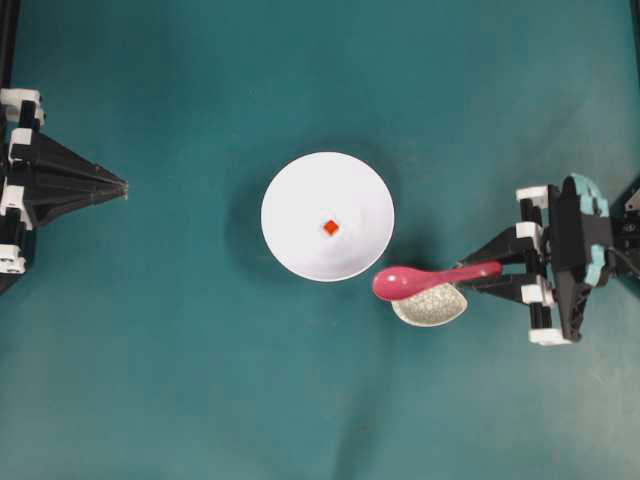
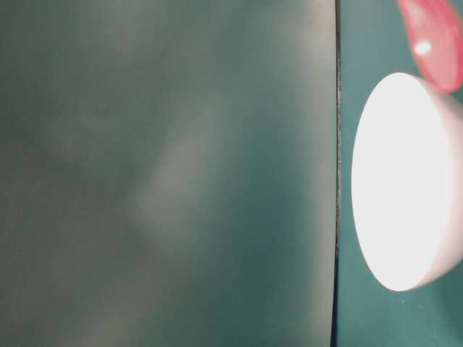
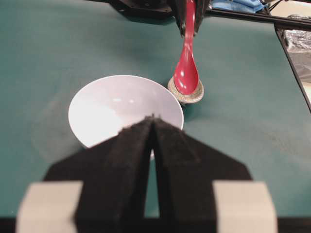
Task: Grip the spoon and scoop the red block from the bowl with right arm.
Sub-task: 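Lift the pink spoon from the rest and carry it over the bowl, then lower the spoon bowl into the white bowl beside the red cube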
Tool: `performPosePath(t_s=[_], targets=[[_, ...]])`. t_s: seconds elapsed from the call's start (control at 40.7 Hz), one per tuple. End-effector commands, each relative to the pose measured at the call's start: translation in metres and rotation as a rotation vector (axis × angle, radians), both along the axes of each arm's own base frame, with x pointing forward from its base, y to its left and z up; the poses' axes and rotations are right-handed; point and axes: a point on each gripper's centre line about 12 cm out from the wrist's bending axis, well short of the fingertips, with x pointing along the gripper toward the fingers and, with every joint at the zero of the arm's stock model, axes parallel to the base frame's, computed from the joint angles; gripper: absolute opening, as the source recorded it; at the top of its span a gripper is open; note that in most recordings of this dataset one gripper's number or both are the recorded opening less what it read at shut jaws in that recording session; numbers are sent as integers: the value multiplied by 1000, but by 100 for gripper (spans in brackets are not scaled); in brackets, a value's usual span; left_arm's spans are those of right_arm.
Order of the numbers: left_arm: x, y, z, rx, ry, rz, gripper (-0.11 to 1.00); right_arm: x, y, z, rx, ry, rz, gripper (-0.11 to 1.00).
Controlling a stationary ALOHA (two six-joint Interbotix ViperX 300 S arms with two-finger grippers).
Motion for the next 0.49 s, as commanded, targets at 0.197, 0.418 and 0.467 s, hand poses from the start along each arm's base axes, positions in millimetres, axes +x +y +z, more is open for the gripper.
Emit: performPosePath(t_s=[0.197,0.418,0.467], targets=[[3,1,12,3,-26,3,0,8,-18,40,27,-137,-75,27],[2,1,12,3,-25,3,0,12,-34,65,29,-237,-155,27],[2,1,12,3,-26,3,0,14,-38,69,30,-247,-169,26]])
